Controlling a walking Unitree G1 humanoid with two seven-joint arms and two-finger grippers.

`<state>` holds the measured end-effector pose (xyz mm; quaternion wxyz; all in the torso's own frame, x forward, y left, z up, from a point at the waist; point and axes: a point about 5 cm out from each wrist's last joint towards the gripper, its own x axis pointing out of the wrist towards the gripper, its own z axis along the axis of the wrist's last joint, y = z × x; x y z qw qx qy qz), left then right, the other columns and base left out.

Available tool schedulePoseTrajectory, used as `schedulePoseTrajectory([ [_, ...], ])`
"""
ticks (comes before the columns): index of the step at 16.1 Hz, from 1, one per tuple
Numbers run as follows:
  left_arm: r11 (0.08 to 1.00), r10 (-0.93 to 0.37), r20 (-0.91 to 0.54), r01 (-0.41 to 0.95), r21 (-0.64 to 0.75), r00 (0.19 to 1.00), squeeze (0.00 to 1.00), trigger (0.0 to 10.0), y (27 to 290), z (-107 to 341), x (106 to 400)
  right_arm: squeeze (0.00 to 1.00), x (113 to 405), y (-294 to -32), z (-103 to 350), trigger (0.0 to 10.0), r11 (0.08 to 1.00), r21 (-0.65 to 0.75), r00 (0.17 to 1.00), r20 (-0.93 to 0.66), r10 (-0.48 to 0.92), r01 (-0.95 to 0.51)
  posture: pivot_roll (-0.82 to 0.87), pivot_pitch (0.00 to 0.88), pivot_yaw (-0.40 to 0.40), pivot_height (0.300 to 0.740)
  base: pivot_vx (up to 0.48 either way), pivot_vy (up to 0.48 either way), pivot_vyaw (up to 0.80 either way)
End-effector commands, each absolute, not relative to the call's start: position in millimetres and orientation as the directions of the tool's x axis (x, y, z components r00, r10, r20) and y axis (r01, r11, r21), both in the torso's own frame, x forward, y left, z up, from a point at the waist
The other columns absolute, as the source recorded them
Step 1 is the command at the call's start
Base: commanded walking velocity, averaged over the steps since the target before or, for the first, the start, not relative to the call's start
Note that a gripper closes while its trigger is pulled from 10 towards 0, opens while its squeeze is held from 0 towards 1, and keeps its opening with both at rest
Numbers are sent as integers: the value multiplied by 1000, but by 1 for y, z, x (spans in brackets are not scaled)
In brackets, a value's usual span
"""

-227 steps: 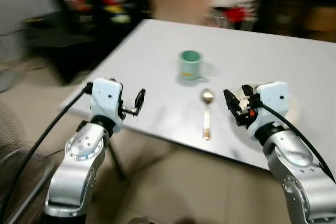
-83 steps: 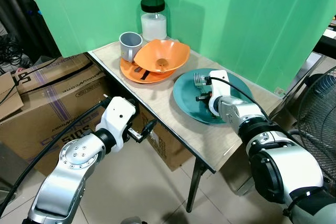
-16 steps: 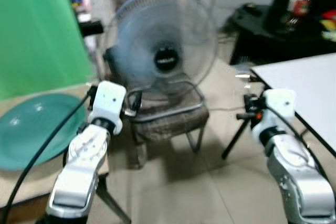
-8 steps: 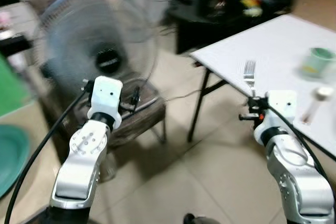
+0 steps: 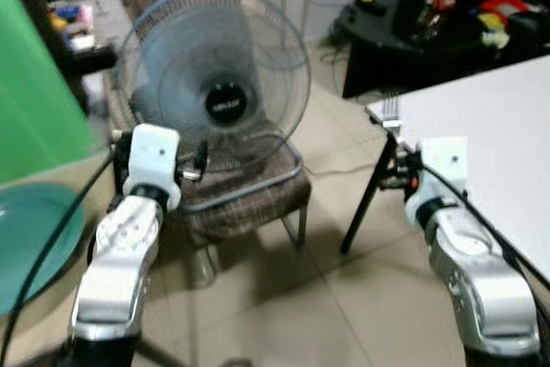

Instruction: Setting the table

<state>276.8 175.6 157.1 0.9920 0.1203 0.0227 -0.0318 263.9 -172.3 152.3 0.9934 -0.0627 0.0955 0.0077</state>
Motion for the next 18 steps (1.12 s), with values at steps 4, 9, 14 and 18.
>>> schedulePoseTrajectory([
  [4, 965, -104, -35, 110, 236, 994, 0, 10000, 167, 161, 279, 0, 261, -181, 155, 10000, 997, -79, 984, -176, -38, 24, 61, 0, 54, 740, 329, 0, 0],
  [9, 962, -124, -43, 130, 239, 991, 0, 10000, 166, 160, 280, 0, 255, -179, 151, 10000, 998, -60, 980, -195, -44, 33, 37, 0, 68, 740, 328, 0, -240],
  [14, 960, -147, -46, 154, 234, 988, 0, 10000, 161, 158, 282, 0, 253, -183, 151, 10000, 994, -102, 975, -214, -60, 39, 28, 0, 74, 740, 329, 0, -780],
  [18, 959, -150, -40, 155, 236, 988, 0, 10000, 161, 159, 281, 0, 259, -183, 153, 10000, 996, -76, 974, -214, -67, 52, 51, 0, 56, 740, 327, 0, -317],
])
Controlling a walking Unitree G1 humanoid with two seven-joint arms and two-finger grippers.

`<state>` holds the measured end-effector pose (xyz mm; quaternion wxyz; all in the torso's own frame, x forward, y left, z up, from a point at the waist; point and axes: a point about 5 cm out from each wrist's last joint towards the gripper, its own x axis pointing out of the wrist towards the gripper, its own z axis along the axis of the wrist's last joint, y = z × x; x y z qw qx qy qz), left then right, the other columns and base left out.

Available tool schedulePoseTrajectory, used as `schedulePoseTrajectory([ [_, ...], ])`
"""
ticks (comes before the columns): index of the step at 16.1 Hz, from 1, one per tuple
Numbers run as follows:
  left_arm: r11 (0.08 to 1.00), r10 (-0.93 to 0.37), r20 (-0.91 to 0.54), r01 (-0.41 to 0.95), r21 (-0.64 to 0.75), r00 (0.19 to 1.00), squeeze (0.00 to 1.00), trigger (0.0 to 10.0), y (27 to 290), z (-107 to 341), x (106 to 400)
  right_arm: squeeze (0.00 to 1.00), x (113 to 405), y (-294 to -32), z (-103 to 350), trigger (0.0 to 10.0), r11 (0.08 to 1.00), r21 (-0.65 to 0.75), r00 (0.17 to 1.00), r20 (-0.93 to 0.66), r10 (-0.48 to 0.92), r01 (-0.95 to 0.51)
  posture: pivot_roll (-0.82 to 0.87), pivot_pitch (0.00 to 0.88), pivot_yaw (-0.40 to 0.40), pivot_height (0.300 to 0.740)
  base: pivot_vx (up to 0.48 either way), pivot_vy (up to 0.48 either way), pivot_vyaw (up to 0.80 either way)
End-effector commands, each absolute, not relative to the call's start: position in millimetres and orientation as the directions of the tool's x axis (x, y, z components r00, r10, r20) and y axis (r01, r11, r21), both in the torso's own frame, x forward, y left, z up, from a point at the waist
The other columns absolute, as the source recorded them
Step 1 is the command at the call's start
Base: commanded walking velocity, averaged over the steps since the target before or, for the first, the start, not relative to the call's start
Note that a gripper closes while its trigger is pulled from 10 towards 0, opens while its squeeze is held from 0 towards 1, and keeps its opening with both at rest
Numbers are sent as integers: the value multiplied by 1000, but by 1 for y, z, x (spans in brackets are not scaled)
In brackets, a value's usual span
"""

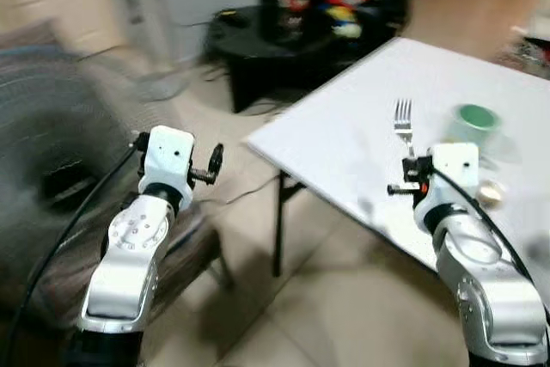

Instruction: Setting the table

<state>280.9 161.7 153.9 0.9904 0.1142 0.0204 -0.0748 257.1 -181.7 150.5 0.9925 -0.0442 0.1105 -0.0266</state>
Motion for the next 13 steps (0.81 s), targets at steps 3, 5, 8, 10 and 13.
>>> schedulePoseTrajectory([
  [3, 960, -136, -38, 141, 240, 990, 0, 10000, 165, 158, 280, 0, 262, -179, 153, 10000, 994, -105, 979, -198, -45, 24, 54, 0, 46, 740, 325, 0, 0],
  [5, 961, -135, -35, 140, 238, 990, 0, 10000, 164, 159, 281, 0, 261, -178, 153, 10000, 995, -103, 979, -200, -33, 12, 51, 0, 47, 740, 328, 0, 0],
  [8, 962, -138, -31, 142, 233, 990, 0, 10000, 161, 159, 281, 0, 260, -178, 154, 10000, 995, -96, 980, -197, -10, -9, 48, 0, 49, 740, 324, 0, 0],
  [10, 963, -137, -33, 141, 231, 990, 0, 10000, 162, 159, 282, 0, 261, -178, 155, 10000, 996, -91, 981, -195, -11, -7, 45, 0, 51, 740, 326, 0, 0],
  [13, 963, -138, -29, 141, 230, 990, 0, 10000, 161, 160, 285, 0, 260, -176, 154, 10000, 996, -85, 981, -194, -4, -13, 42, 0, 58, 740, 326, 0, 0],
])
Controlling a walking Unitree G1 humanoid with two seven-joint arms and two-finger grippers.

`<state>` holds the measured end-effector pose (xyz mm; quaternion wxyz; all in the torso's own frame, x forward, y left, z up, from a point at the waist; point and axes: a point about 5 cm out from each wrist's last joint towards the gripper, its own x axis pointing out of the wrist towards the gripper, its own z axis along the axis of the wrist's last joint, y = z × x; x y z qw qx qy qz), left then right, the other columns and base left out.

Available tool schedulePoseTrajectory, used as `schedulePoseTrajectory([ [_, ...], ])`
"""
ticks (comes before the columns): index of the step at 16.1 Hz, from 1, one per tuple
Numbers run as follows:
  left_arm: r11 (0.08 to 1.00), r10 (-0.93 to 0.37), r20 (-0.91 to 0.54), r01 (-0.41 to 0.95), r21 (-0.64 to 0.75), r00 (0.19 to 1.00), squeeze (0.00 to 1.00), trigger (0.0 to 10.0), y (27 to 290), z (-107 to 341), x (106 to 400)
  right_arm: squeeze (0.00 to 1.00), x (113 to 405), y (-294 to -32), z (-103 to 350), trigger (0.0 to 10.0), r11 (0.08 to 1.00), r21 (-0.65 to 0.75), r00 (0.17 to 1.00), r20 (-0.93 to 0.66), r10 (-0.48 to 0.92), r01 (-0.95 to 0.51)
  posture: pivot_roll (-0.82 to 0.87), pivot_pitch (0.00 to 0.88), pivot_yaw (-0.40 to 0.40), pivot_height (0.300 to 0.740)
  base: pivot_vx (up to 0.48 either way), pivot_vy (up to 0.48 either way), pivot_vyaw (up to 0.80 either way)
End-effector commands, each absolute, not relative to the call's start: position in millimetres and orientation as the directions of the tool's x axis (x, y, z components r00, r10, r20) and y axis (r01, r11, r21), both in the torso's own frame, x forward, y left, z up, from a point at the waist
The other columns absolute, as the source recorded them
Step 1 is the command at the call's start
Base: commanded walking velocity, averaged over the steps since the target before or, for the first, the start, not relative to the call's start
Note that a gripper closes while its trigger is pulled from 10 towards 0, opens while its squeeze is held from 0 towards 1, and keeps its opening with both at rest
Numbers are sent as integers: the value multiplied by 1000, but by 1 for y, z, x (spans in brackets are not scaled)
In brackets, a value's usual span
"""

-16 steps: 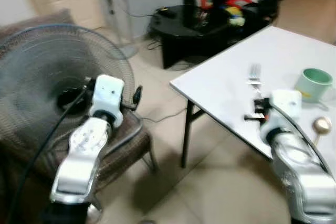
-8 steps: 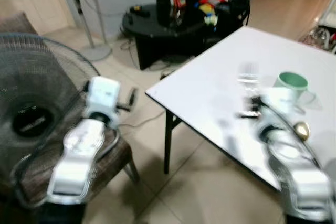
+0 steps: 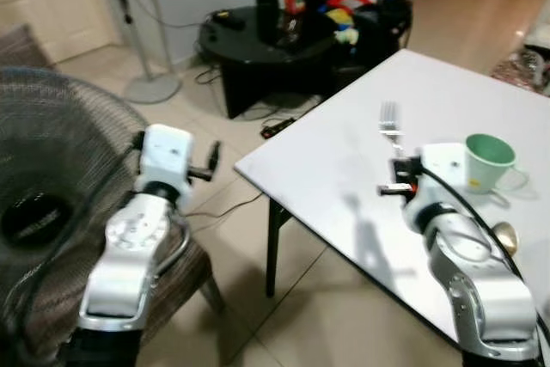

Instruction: Setting the table

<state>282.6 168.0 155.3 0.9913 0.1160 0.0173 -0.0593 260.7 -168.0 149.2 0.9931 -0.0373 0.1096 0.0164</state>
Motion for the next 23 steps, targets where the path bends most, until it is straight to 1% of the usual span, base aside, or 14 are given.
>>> schedulePoseTrajectory([
  [1, 963, -139, -28, 142, 231, 990, 0, 10000, 161, 160, 285, 0, 260, -176, 154, 10000, 996, -83, 981, -193, -3, -13, 42, 0, 58, 740, 322, 0, 0],
  [7, 960, -146, -29, 148, 239, 989, 0, 10000, 164, 162, 286, 0, 258, -172, 153, 10000, 998, -56, 981, -196, 1, -12, 49, 0, 70, 740, 324, 0, 0],
  [15, 958, -165, -16, 164, 234, 986, 0, 10000, 157, 164, 292, 0, 255, -175, 156, 10000, 999, -46, 983, -185, -10, 1, 29, 0, 86, 740, 323, 0, 0],
  [17, 957, -148, -5, 145, 250, 989, 0, 10000, 156, 165, 294, 0, 255, -175, 156, 10000, 999, -48, 982, -186, -14, 5, 25, 0, 89, 740, 0, 0, 0],
  [19, 954, -163, -9, 160, 253, 987, 0, 10000, 155, 165, 295, 0, 254, -176, 155, 10000, 999, -42, 980, -196, -19, 11, 22, 0, 94, 740, 0, 0, 0],
  [23, 951, -177, -11, 174, 253, 984, 0, 10000, 154, 164, 296, 0, 252, -176, 153, 10000, 999, -23, 977, -210, -27, 23, 17, 0, 102, 740, 0, 448, -725],
])
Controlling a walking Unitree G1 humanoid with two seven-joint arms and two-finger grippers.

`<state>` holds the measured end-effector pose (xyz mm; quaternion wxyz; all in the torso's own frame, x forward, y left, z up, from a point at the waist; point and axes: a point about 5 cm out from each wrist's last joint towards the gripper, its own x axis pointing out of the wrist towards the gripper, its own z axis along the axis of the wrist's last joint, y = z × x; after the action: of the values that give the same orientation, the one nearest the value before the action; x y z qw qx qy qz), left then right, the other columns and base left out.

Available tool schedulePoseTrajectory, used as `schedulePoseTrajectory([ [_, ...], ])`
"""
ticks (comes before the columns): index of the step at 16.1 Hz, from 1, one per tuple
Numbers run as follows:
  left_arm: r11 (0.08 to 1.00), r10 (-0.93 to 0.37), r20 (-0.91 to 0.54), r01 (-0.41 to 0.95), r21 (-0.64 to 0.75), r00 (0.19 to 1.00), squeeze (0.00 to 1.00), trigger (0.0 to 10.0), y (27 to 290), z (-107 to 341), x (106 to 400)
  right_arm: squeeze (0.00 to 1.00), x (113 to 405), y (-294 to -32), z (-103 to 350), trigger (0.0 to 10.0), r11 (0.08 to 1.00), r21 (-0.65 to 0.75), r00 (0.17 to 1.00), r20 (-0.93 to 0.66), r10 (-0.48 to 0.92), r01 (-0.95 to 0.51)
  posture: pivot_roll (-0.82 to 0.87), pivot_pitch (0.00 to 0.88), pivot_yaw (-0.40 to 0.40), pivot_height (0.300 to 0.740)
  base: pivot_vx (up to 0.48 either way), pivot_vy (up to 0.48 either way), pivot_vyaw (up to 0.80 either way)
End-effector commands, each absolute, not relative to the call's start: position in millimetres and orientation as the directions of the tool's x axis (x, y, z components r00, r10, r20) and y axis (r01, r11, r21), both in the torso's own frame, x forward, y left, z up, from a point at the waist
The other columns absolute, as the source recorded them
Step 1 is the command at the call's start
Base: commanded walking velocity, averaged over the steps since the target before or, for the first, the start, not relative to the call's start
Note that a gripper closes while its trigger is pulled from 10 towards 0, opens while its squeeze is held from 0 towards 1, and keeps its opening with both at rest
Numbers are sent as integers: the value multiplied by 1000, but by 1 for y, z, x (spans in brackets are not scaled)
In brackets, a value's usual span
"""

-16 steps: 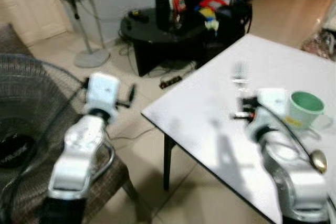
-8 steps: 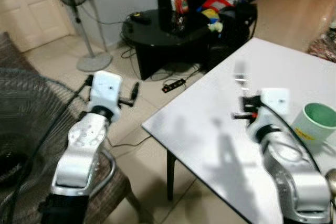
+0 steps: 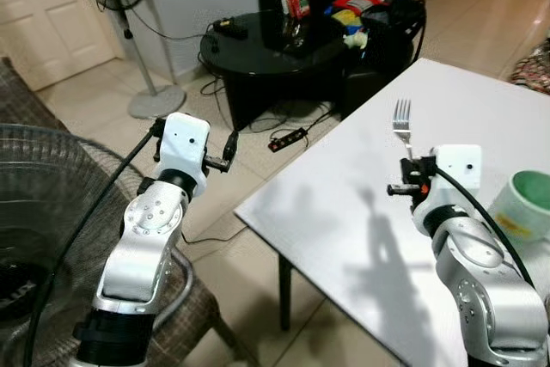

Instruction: Setting the table

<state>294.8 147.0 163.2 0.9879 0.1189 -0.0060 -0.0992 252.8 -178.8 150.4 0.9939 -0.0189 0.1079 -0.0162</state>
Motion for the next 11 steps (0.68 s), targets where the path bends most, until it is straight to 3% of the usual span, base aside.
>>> schedulePoseTrajectory([
  [1, 950, -180, -13, 178, 255, 983, 0, 10000, 154, 163, 295, 0, 251, -176, 152, 10000, 1000, -18, 976, -214, -28, 25, 15, 0, 106, 740, 0, 472, -781],
  [7, 947, -192, -17, 190, 261, 981, 0, 10000, 153, 163, 296, 0, 248, -177, 151, 10000, 999, -9, 973, -228, -35, 34, 15, 0, 109, 740, 0, 472, -775],
  [8, 946, -189, -20, 187, 265, 982, 0, 10000, 153, 163, 296, 0, 248, -177, 150, 10000, 999, -11, 971, -235, -44, 43, 13, 0, 107, 740, 0, 0, -775],
  [11, 939, -196, -11, 191, 285, 981, 0, 10000, 151, 164, 297, 0, 249, -180, 150, 10000, 998, -25, 967, -249, -57, 53, 16, 0, 101, 740, 0, -480, -775],
])
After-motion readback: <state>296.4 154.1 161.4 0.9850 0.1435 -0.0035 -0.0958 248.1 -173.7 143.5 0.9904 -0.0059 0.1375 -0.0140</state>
